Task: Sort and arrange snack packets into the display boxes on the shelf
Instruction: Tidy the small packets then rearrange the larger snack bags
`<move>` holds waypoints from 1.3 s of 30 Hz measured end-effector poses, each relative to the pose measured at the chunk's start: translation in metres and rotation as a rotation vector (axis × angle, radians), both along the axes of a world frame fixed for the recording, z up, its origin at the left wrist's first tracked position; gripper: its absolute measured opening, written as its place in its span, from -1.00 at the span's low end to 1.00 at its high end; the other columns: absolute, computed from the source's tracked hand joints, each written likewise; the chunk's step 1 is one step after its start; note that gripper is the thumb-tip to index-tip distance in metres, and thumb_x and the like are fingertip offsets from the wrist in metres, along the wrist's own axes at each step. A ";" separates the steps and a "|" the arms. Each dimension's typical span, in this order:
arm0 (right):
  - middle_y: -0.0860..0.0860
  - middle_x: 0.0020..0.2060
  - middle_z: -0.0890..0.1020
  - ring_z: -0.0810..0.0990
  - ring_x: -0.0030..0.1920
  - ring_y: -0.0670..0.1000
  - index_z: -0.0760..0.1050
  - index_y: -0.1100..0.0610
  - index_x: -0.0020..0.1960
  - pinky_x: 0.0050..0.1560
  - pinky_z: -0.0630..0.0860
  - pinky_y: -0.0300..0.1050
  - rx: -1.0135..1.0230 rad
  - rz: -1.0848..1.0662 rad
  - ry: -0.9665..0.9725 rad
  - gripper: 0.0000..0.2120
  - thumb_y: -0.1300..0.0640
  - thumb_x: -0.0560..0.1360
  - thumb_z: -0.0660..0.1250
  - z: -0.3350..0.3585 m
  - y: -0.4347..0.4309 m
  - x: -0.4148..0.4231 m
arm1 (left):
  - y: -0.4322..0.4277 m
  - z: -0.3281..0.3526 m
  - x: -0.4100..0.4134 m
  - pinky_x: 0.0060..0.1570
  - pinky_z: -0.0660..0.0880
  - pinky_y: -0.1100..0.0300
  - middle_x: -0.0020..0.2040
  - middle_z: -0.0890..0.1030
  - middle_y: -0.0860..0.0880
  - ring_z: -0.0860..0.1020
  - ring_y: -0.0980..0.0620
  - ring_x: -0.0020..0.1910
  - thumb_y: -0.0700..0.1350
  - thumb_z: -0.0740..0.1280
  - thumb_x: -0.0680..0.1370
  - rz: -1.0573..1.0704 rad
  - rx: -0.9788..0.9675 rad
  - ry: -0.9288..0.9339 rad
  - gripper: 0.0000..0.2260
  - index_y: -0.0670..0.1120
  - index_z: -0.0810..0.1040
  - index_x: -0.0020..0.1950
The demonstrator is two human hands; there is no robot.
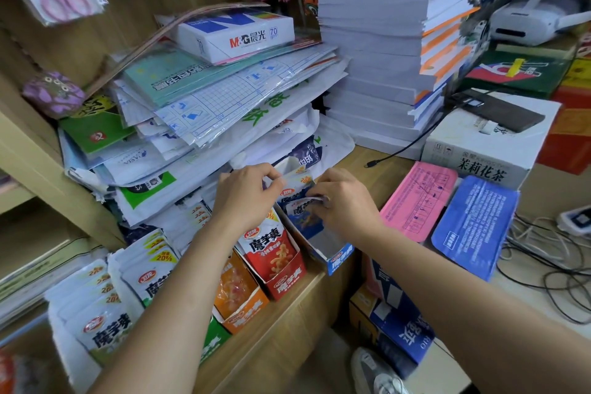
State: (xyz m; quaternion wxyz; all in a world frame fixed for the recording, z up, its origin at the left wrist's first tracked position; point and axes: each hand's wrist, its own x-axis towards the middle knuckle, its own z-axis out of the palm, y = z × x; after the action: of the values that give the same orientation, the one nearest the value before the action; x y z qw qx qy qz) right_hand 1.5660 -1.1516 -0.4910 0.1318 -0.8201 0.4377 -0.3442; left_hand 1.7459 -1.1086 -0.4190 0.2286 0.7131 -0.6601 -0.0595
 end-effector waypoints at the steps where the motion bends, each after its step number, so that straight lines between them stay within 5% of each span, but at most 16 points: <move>1: 0.01 -0.11 0.57 0.52 -0.08 0.07 0.68 0.10 0.01 -0.17 0.53 0.02 0.019 -0.043 -0.032 -0.77 0.15 0.37 0.58 0.001 -0.001 -0.001 | 0.000 0.000 0.001 0.19 0.39 -0.01 -0.19 0.66 0.05 0.53 0.14 -0.18 0.12 0.28 0.63 -0.010 0.012 -0.011 -0.84 0.10 0.60 -0.01; 3: -0.04 -0.09 0.55 0.52 -0.09 0.00 0.63 0.08 0.06 -0.14 0.52 -0.04 0.108 -0.097 -0.079 -0.69 0.08 0.35 0.60 0.002 -0.004 -0.002 | 0.000 0.000 0.002 0.21 0.28 0.04 -0.22 0.63 0.09 0.46 0.21 -0.21 0.16 0.27 0.62 -0.013 0.028 -0.022 -0.82 0.11 0.59 0.02; 6: -0.09 -0.07 0.54 0.51 -0.11 -0.05 0.52 0.05 0.12 -0.13 0.46 -0.12 0.220 -0.132 -0.121 -0.56 0.00 0.34 0.61 0.003 -0.005 0.003 | 0.004 0.002 -0.001 0.13 0.20 0.11 -0.08 0.59 0.10 0.42 0.07 -0.11 0.22 0.31 0.58 0.011 0.031 -0.020 -0.73 0.07 0.59 0.09; 11: -0.06 0.09 0.61 0.57 -0.02 -0.02 0.50 0.00 0.27 -0.07 0.48 -0.10 0.388 -0.118 -0.159 -0.47 -0.09 0.38 0.57 -0.001 -0.009 0.010 | 0.001 0.002 0.007 0.08 0.50 0.04 -0.08 0.67 0.04 0.61 -0.06 -0.02 0.22 0.39 0.54 0.008 -0.039 -0.034 -0.66 0.02 0.66 0.16; 17: -0.08 0.22 0.60 0.59 0.08 -0.03 0.33 -0.09 0.50 0.12 0.57 0.01 0.266 -0.090 -0.160 -0.27 -0.01 0.42 0.55 -0.002 -0.005 0.012 | -0.010 -0.001 0.015 -0.21 0.42 0.19 -0.13 0.69 0.08 0.61 0.03 -0.13 0.09 0.43 0.55 0.033 -0.031 -0.052 -0.77 0.06 0.70 0.16; 20: -0.05 0.18 0.64 0.60 0.13 0.03 0.37 -0.08 0.47 0.10 0.56 -0.01 0.267 -0.078 -0.155 -0.36 -0.02 0.46 0.52 -0.006 -0.005 0.015 | -0.012 -0.003 0.017 -0.37 0.34 0.18 -0.32 0.59 0.07 0.54 0.05 -0.29 0.03 0.37 0.60 0.056 -0.063 -0.044 -0.87 0.04 0.68 0.00; 26: 0.01 0.13 0.68 0.64 0.07 0.12 0.36 -0.06 0.47 0.03 0.61 0.12 0.345 -0.088 -0.076 -0.42 -0.09 0.51 0.44 -0.010 -0.005 0.019 | -0.008 -0.004 0.016 -0.41 0.29 0.16 -0.38 0.56 0.06 0.53 0.04 -0.33 0.05 0.32 0.62 0.067 -0.141 -0.010 -0.84 0.04 0.53 -0.12; 30: -0.02 0.11 0.68 0.64 0.06 0.12 0.33 -0.11 0.48 -0.01 0.61 0.05 0.333 -0.113 -0.033 -0.40 -0.16 0.51 0.42 -0.011 -0.005 0.022 | -0.006 -0.003 0.018 -0.33 0.39 0.15 -0.34 0.57 0.07 0.56 -0.02 -0.25 0.13 0.34 0.59 0.058 -0.079 0.007 -0.81 0.04 0.61 -0.06; 33: -0.06 0.02 0.68 0.64 -0.01 0.10 0.40 -0.15 0.40 -0.11 0.57 -0.03 0.348 -0.110 -0.015 -0.50 -0.19 0.51 0.40 -0.010 -0.005 0.023 | -0.001 0.000 0.016 0.08 0.51 0.04 0.10 0.62 0.17 0.57 0.03 0.06 0.19 0.31 0.60 -0.027 -0.045 0.094 -0.56 0.19 0.43 0.47; 35: -0.08 -0.05 0.68 0.63 -0.07 0.08 0.45 -0.16 0.31 -0.14 0.57 -0.02 0.361 -0.098 -0.016 -0.59 -0.20 0.50 0.39 -0.010 -0.005 0.023 | 0.001 0.001 0.014 0.26 0.48 -0.04 0.37 0.54 0.13 0.53 -0.01 0.27 0.21 0.39 0.54 -0.111 -0.006 0.039 -0.35 0.26 0.21 0.58; 39: -0.13 -0.12 0.68 0.63 -0.14 -0.01 0.50 -0.17 0.14 -0.15 0.60 -0.04 0.415 -0.035 -0.048 -0.75 -0.17 0.50 0.41 -0.011 -0.005 0.018 | -0.002 -0.008 0.012 0.17 0.48 0.00 0.25 0.61 0.02 0.52 -0.07 0.26 0.14 0.49 0.48 -0.118 -0.078 -0.185 -0.35 0.13 0.37 0.54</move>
State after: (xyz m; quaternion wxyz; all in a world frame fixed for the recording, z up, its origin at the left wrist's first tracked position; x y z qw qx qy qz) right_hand 1.5839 -1.1567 -0.5021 0.3020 -0.7592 0.5103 -0.2683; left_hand 1.7579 -1.1111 -0.4266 0.1903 0.6662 -0.7208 0.0189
